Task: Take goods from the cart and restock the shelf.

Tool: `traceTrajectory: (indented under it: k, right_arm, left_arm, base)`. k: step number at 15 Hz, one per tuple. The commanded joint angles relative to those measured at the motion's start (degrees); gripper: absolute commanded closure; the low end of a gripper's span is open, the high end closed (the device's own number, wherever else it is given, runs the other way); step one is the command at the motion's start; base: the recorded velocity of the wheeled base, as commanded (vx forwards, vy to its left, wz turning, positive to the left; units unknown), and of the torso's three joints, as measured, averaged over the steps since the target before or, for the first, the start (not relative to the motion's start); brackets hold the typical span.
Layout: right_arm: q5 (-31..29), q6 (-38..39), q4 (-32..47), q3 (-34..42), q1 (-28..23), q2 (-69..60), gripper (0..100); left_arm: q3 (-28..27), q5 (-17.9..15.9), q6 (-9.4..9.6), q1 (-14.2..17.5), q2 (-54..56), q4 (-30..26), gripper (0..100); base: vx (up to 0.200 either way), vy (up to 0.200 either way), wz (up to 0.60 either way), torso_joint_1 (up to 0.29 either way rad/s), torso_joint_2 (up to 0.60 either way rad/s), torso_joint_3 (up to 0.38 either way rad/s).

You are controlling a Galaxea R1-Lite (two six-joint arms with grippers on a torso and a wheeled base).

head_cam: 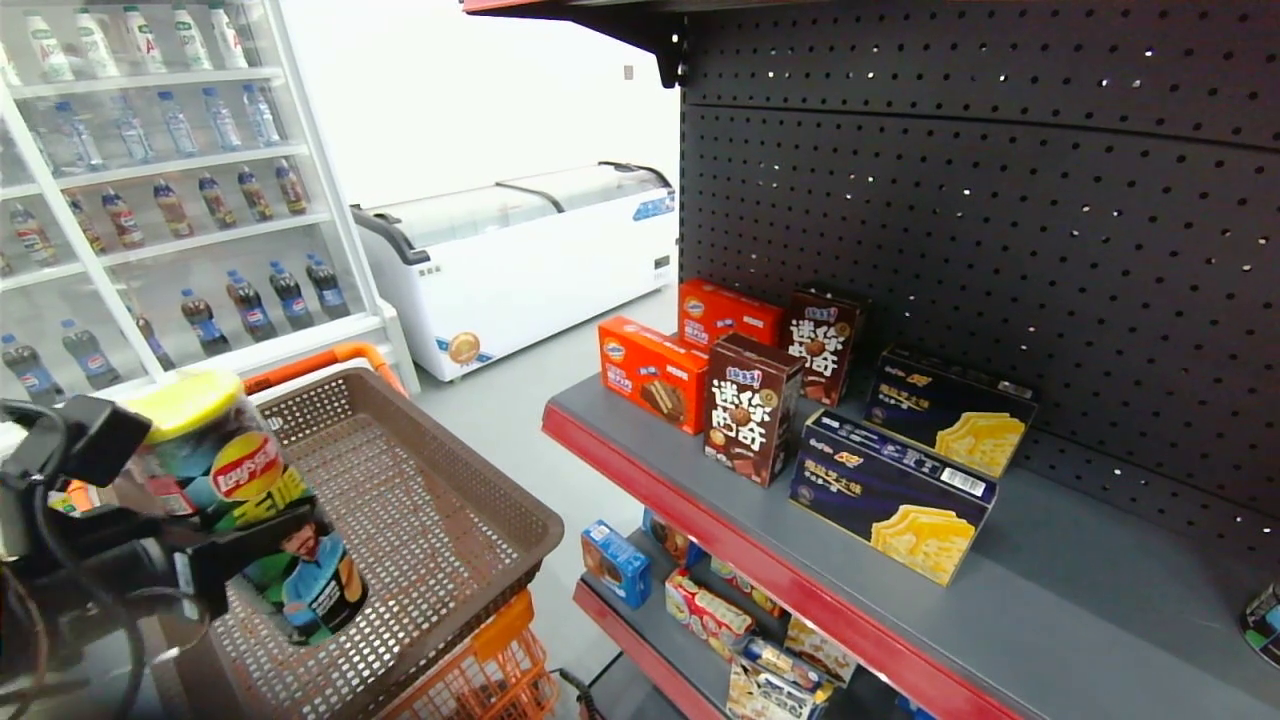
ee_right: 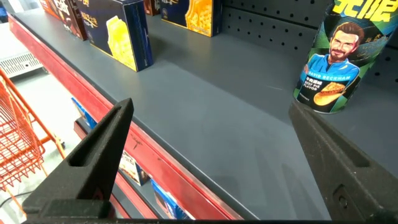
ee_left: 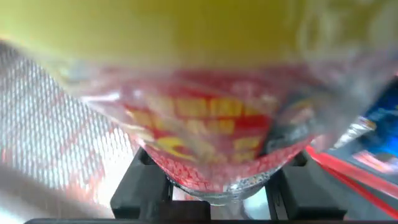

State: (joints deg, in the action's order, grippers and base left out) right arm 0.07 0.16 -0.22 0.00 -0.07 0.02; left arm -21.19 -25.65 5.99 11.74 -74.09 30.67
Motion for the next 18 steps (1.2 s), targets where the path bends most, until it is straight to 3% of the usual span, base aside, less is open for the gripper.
traceTrajectory:
  k: [1,3,5,10,13,18]
  right_arm:
    - [0.0,0.0,0.0,0.0,0.0,0.1,0]
    - [0.0,0.0,0.0,0.0,0.0,0.1,0]
    - [0.0,0.0,0.0,0.0,0.0,0.1,0]
    - [0.1,0.0,0.0,0.0,0.1,0.1,0]
    - [0.3,-0.1,0.0,0.0,0.1,0.1,0]
    - [0.3,-0.1,0.0,0.0,0.1,0.1,0]
  left_arm:
    - [0.9,1.3,-1.42,0.1,25.5,-16.5,100]
    - [4.1,4.3,-1.42,0.0,32.9,-16.7,100]
    - [7.2,4.4,-1.33,0.0,37.9,-16.7,100]
    - [8.2,4.2,-1.50,-0.1,43.9,-16.9,100]
    - [7.4,4.5,-1.50,-0.1,47.1,-22.0,100]
    - [8.0,3.9,-1.50,-0.1,51.5,-27.2,100]
  base:
    - [0.000,0.000,0.00,0.000,0.00,0.000]
    - [0.000,0.000,0.00,0.000,0.00,0.000]
    - [0.000,0.000,0.00,0.000,0.00,0.000]
    - [0.000,0.000,0.00,0.000,0.00,0.000]
    - [0.000,0.000,0.00,0.000,0.00,0.000]
    - [0.000,0.000,-0.60,0.000,0.00,0.003]
